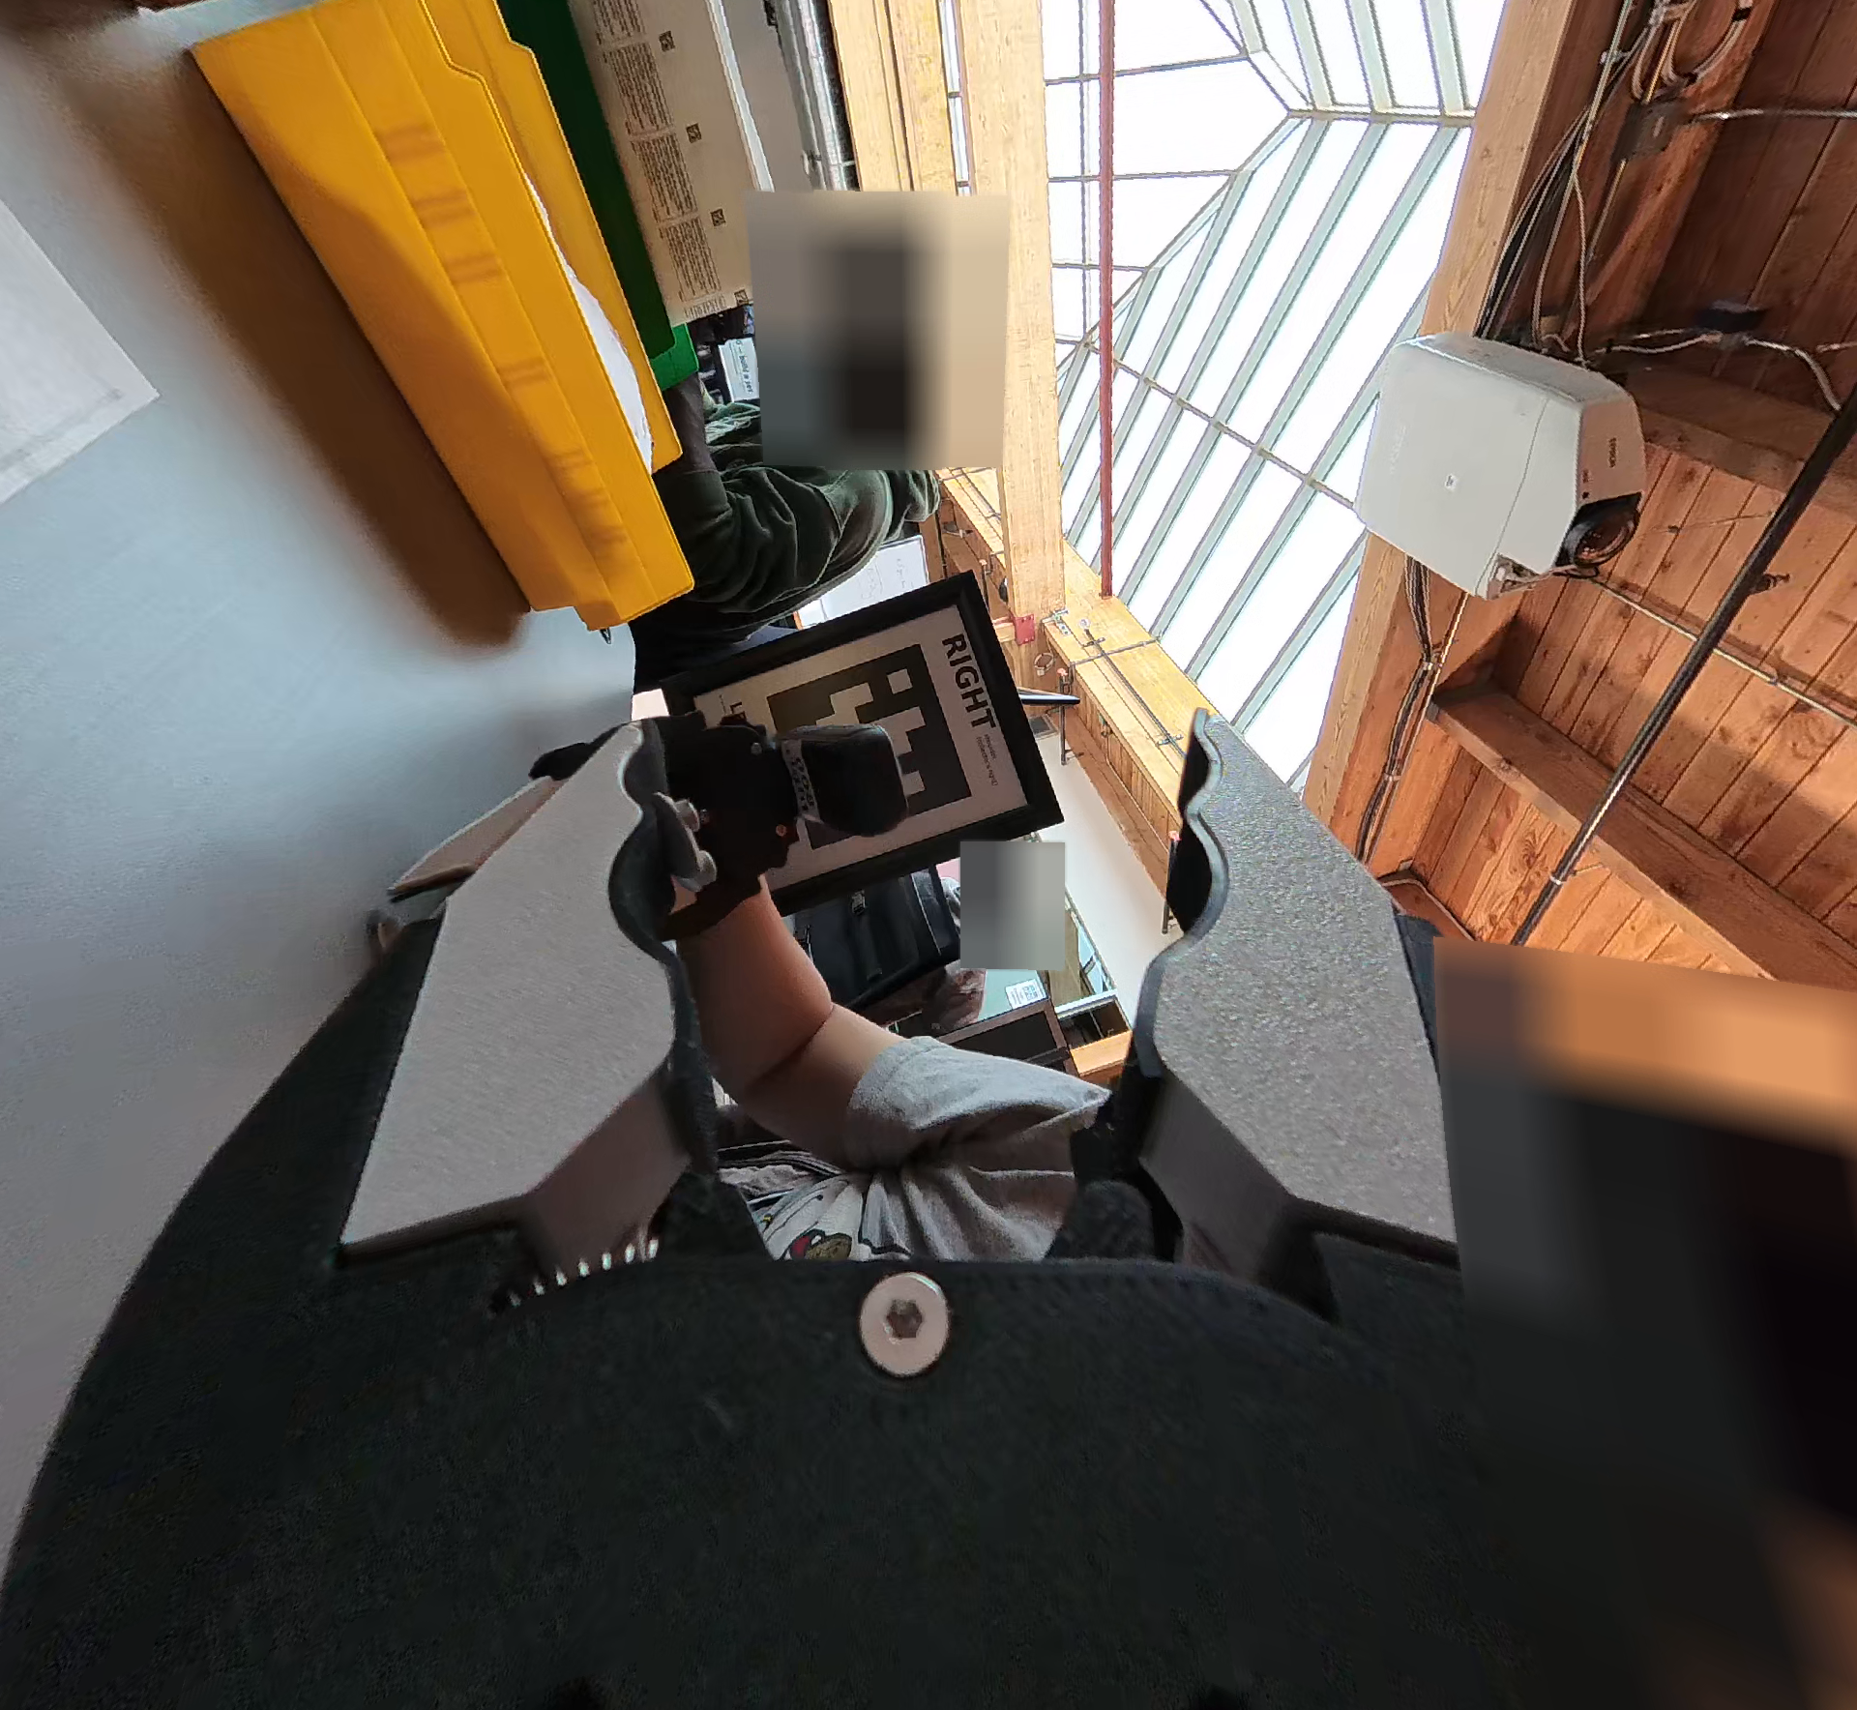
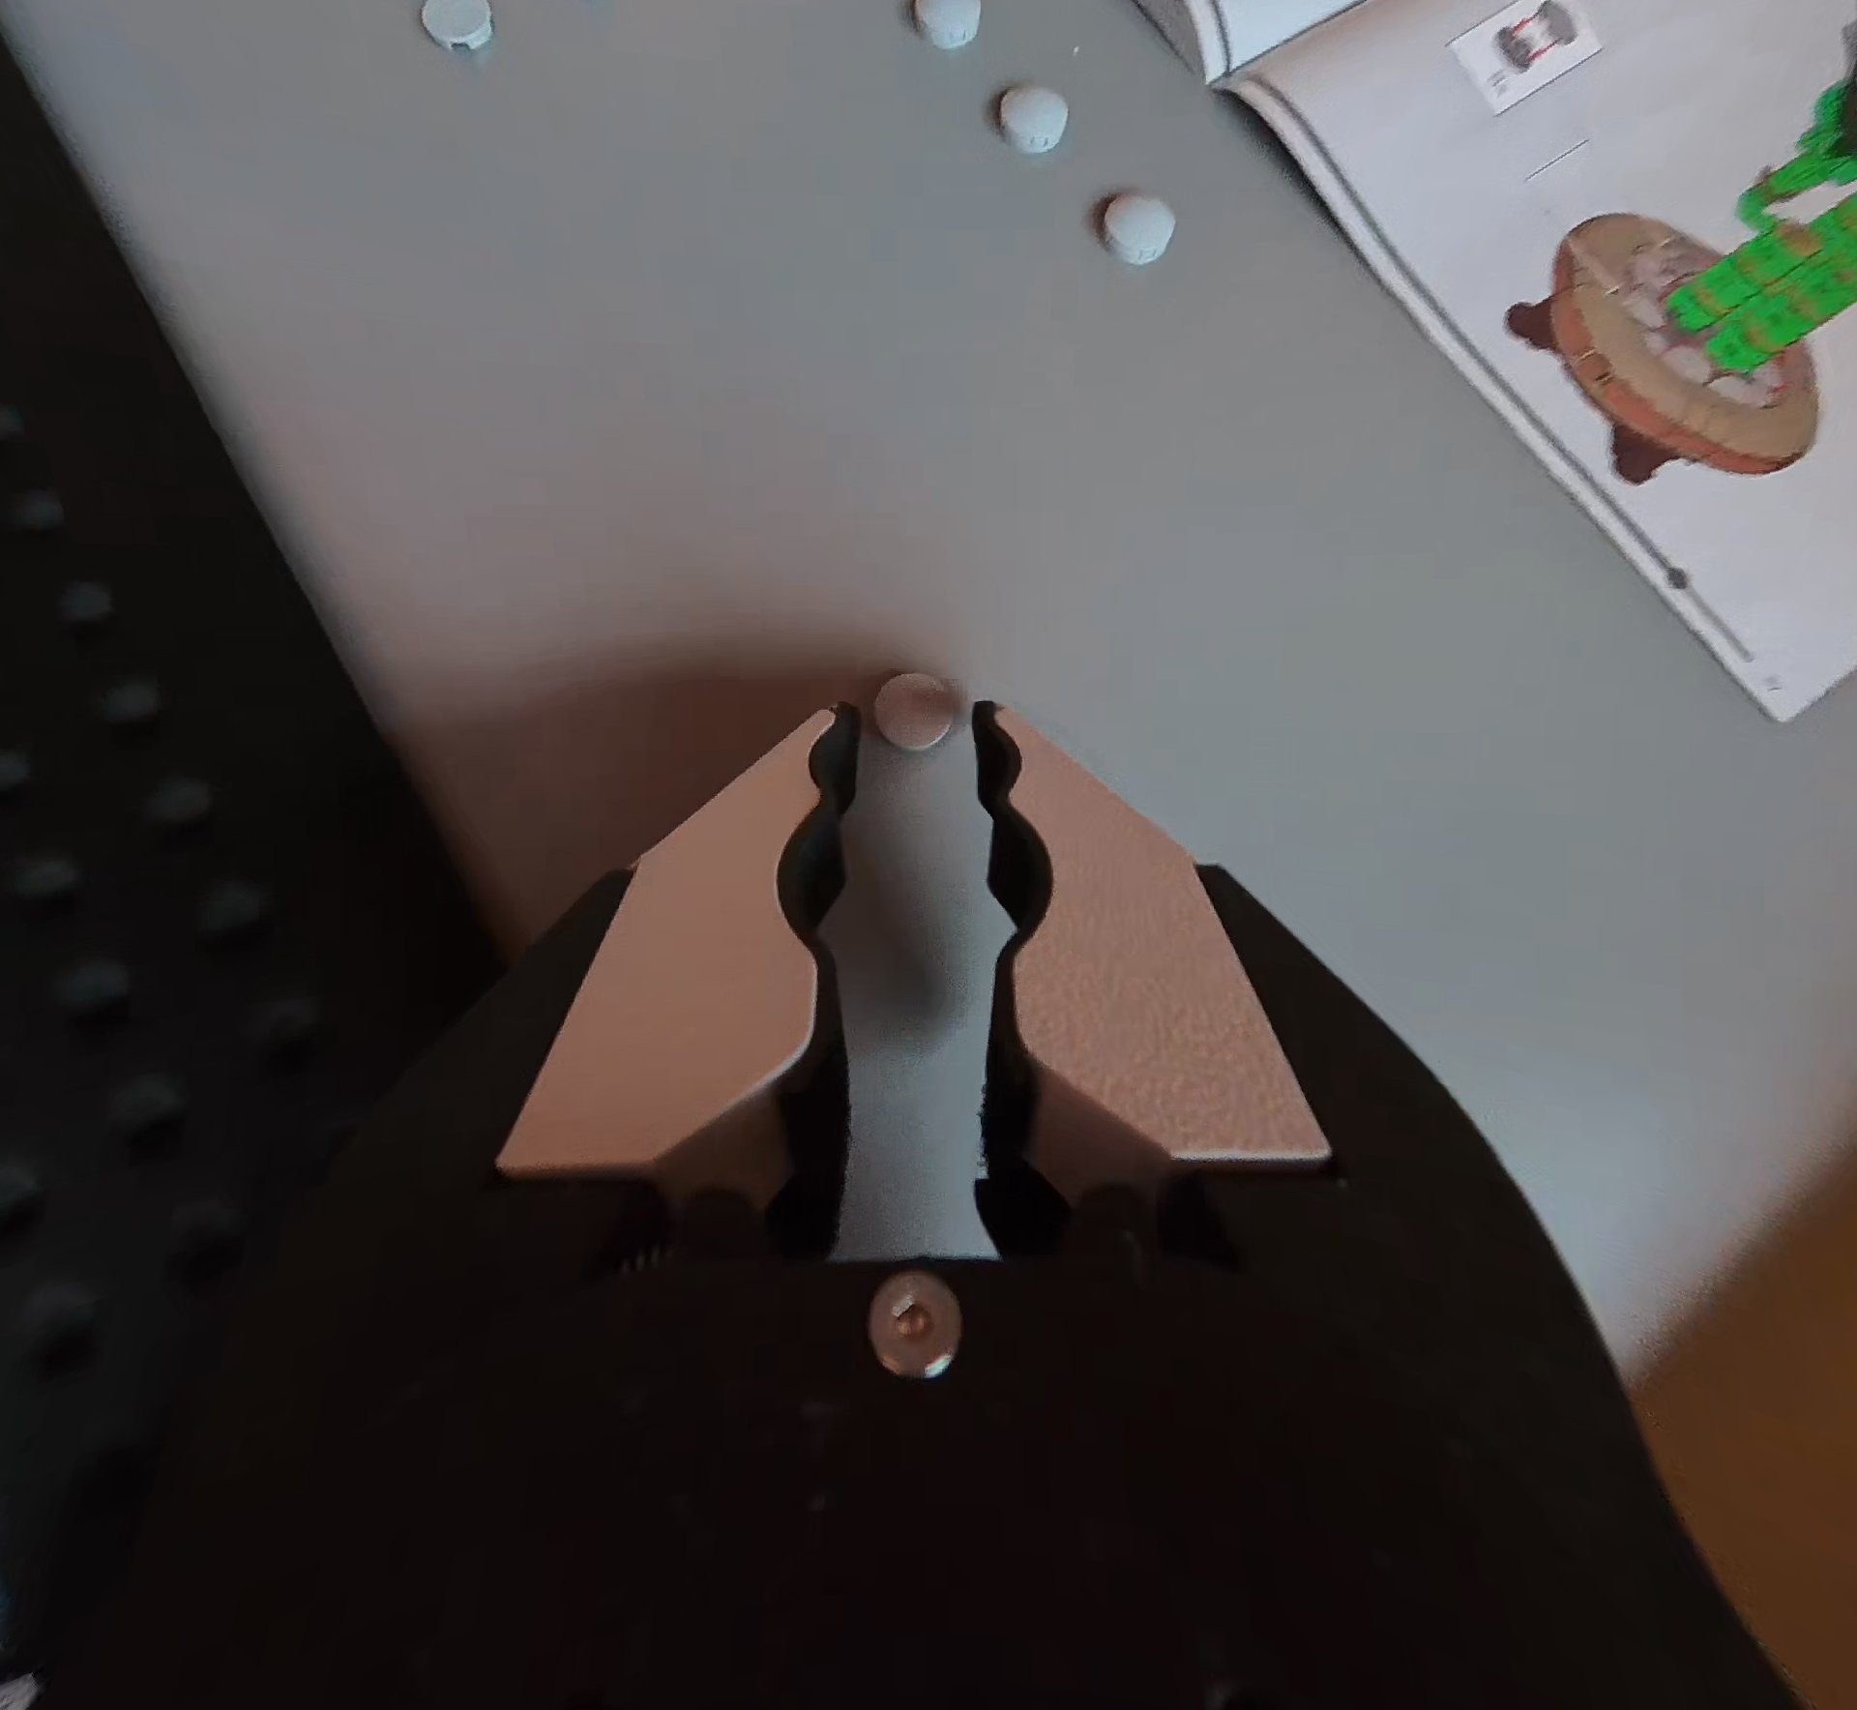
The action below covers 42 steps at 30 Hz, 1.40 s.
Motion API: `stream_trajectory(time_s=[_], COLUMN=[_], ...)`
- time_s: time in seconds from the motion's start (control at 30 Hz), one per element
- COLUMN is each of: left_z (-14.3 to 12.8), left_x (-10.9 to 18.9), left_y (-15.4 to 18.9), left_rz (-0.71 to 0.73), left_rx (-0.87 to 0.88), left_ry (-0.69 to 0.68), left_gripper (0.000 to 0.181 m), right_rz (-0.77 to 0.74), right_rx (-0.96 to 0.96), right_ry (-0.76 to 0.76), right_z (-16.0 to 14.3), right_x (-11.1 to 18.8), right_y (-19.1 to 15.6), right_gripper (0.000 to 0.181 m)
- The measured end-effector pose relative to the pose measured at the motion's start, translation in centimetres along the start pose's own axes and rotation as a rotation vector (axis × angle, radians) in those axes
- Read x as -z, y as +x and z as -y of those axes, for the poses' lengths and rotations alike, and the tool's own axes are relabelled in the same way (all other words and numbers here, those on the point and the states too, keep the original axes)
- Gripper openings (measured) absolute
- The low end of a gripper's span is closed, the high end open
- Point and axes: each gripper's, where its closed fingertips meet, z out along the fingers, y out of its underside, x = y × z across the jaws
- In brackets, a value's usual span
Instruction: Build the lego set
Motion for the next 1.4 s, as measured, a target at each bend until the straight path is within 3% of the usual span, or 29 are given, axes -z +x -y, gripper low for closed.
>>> stream_trajectory(time_s=[0.27,0.33,0.53,0.7,0.8,1.03,1.4], left_z=[0.1,0.0,-0.9,-1.6,-1.7,-0.8,-1.1], left_x=[0.0,-0.1,-1.1,-1.9,-2.1,-2.1,-2.6], left_y=[-0.2,-0.4,-1.5,-1.4,-1.8,-2.1,-2.0], left_rz=[-0.007,-0.005,0.000,-0.040,-0.027,-0.005,-0.007], left_rx=[0.007,0.010,0.038,0.076,0.076,0.049,0.041], left_ry=[0.000,-0.010,-0.060,-0.084,-0.088,-0.036,-0.040], left_gripper=[0.100,0.100,0.100,0.100,0.100,0.100,0.100], right_rz=[0.003,-0.001,-0.051,0.012,0.039,-0.093,-0.063], right_rx=[0.024,0.050,0.212,0.325,0.256,0.157,0.110], right_ry=[-0.007,0.024,0.366,0.475,0.507,0.512,0.512], right_z=[0.1,1.3,13.4,18.5,19.4,18.7,18.5], right_x=[-0.5,0.0,5.5,4.5,3.2,1.7,0.7], right_y=[0.1,0.1,1.7,2.6,2.9,4.1,3.9], right_gripper=[0.015,0.015,0.014,0.015,0.014,0.014,0.014])
